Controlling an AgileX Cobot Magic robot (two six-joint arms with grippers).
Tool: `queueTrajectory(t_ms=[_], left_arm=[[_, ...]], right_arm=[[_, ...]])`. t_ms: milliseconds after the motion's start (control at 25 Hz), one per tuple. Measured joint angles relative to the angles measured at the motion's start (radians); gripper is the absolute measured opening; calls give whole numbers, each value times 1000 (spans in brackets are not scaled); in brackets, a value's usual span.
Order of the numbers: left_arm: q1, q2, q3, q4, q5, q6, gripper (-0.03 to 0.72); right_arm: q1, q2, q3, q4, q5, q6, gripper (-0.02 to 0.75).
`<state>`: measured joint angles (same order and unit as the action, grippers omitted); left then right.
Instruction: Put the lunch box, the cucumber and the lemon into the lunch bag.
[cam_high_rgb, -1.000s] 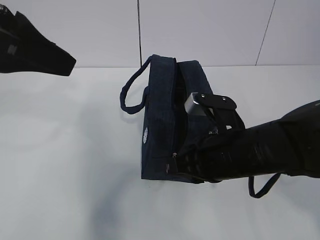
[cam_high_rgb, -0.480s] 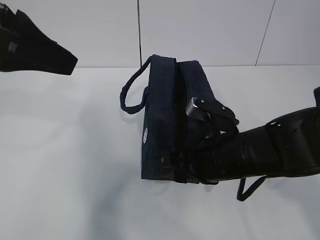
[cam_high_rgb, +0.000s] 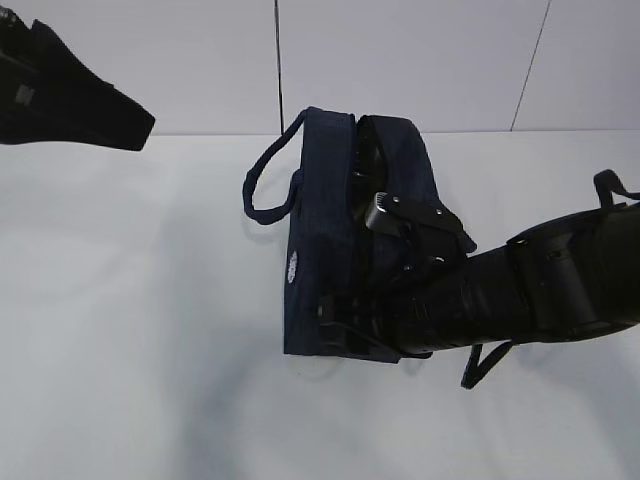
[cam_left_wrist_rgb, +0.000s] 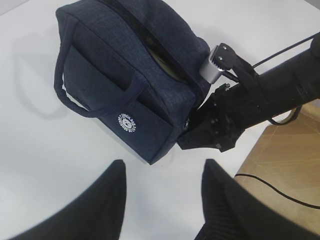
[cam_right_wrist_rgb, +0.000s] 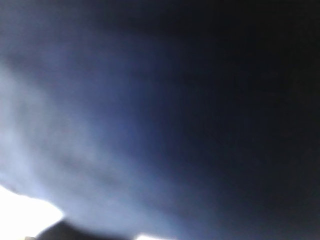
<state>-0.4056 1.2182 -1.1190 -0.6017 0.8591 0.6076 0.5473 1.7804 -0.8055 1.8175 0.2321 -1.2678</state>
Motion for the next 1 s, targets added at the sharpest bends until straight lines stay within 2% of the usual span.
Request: queueTrajectory(t_ms=[440,1000], left_arm=[[0,0,0,0,17,0,335],[0,0,0,-6,19,0,325]], right_arm=[[0,0,0,6,-15,-3,18],[0,-31,16,-2,-17,-7,0]])
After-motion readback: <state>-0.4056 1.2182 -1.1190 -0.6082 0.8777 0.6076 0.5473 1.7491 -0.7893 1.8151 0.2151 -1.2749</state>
